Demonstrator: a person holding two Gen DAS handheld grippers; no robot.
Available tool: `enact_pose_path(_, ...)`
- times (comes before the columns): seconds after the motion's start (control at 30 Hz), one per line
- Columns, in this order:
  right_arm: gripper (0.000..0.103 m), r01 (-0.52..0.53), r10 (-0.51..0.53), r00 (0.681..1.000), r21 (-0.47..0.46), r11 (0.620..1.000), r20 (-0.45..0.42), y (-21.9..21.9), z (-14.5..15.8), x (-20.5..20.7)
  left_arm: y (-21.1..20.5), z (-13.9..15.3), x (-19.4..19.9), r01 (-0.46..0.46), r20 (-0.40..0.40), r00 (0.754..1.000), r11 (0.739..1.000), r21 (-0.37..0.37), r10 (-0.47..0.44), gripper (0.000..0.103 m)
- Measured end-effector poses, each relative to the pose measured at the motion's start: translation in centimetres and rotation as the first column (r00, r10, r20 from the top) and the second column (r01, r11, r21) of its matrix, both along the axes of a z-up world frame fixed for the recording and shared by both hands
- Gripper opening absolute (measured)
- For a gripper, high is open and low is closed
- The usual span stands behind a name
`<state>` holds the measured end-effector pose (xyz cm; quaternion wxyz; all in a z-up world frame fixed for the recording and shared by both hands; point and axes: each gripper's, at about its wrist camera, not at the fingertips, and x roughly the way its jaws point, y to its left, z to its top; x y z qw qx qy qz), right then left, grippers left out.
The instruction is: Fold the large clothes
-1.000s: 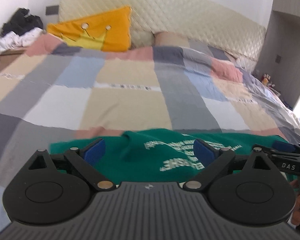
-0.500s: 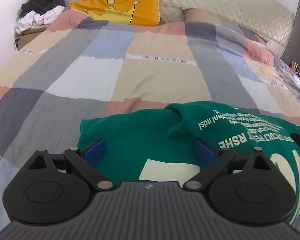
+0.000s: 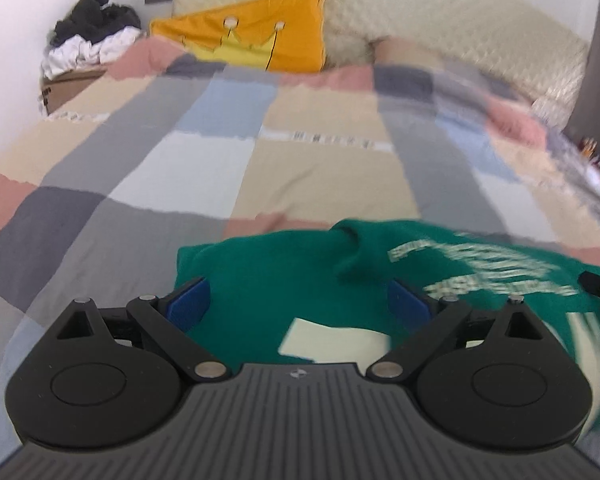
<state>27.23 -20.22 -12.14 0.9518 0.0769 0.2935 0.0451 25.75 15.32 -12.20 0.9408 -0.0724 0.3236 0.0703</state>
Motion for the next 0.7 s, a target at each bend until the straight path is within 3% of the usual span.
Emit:
enact_pose_path(0.13,0.086,0.033,-0.037,0.997,0.06,0.998,0.066,-0.6,2.4,-3.3,-1.4,2.2,-3.2,0.016,0.051,0.999,1.0,0.008,-0.016,0.098)
enact_pose_path(0.2,0.086,0.051,-0.055,0.992,0.036,0.998,0.11,-0.2,3.4,-5.1,-2.2,3.1,-4.8,0.028,0.07,0.997,1.0,0.0,-0.028,0.098)
enact_pose_path(0.4,0.086,-0.005,-0.009,0.99,0.095,0.995,0.14,0.7,4.5,-10.4,-5.0,3.8,-9.9,0.057,0.107,0.993,0.998,-0.03,-0.054,0.098)
enact_pose_path(0.57,0.086,-0.023,0.012,0.999,0.271,0.962,0.041,0.2,3.4,-13.3,-6.7,3.1,-13.3,0.088,0.112,0.991,0.988,-0.13,-0.073,0.098)
enact_pose_path(0.7,0.086,-0.006,0.055,0.994,0.456,0.89,-0.095,-0.3,1.1,-13.7,-7.5,2.0,-14.8,0.092,0.1,0.992,0.976,-0.196,-0.073,0.098)
